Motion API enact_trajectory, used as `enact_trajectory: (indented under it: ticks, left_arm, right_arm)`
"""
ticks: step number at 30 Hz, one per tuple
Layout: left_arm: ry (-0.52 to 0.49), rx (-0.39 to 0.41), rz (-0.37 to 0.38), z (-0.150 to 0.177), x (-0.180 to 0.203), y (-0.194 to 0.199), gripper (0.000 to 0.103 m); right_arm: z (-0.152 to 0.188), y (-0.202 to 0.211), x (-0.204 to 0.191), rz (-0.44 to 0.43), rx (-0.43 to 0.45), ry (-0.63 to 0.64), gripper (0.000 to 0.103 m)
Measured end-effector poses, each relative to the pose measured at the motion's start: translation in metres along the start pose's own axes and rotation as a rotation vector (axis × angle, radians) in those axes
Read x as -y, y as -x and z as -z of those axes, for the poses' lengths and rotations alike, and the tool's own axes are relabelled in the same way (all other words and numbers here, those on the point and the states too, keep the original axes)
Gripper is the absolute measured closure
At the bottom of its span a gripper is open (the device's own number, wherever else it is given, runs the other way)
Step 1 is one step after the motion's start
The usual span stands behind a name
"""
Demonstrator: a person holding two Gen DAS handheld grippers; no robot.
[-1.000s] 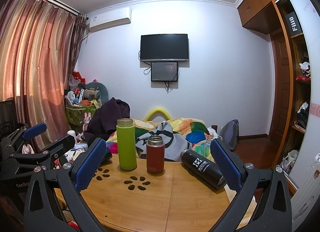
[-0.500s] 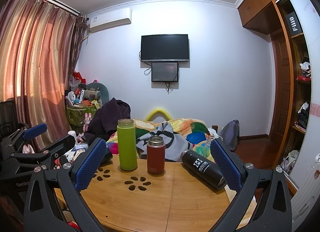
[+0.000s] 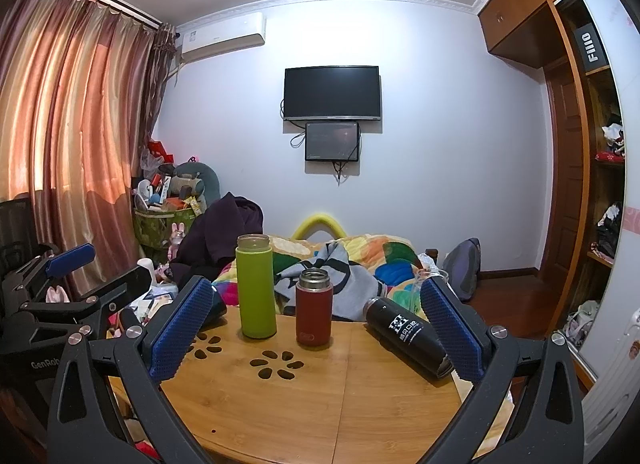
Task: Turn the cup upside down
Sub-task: 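Move the right tool toward the black thermos lying on the table, then close the right gripper around the black thermos body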
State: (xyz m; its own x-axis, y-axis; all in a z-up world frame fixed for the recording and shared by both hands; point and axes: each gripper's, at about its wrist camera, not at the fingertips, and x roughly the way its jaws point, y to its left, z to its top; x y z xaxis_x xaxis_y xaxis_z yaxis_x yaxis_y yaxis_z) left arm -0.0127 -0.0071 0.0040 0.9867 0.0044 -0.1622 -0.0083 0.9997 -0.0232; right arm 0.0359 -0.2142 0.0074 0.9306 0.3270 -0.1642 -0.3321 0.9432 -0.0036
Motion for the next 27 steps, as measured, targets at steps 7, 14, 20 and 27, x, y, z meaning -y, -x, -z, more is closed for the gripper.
enact_trajectory:
  ticks: [7, 14, 20, 27]
  left_arm:
    - [-0.003, -0.012, -0.006, 0.002, -0.002, -0.005, 0.0]
    - [-0.003, -0.089, -0.017, 0.008, -0.008, -0.033, 0.0]
    - [0.024, -0.198, -0.011, 0.025, -0.014, -0.065, 0.0]
    - [0.03, -0.295, -0.025, 0.045, -0.018, -0.091, 0.0]
  right_arm:
    - [0.002, -0.009, 0.007, 0.001, -0.021, -0.005, 0.0]
    - [0.014, -0.047, 0.04, 0.019, -0.12, 0.004, 0.0]
    - [0.043, -0.128, 0.101, 0.07, -0.338, 0.04, 0.0]
    - [0.075, -0.209, 0.168, 0.044, -0.601, 0.056, 0.0]
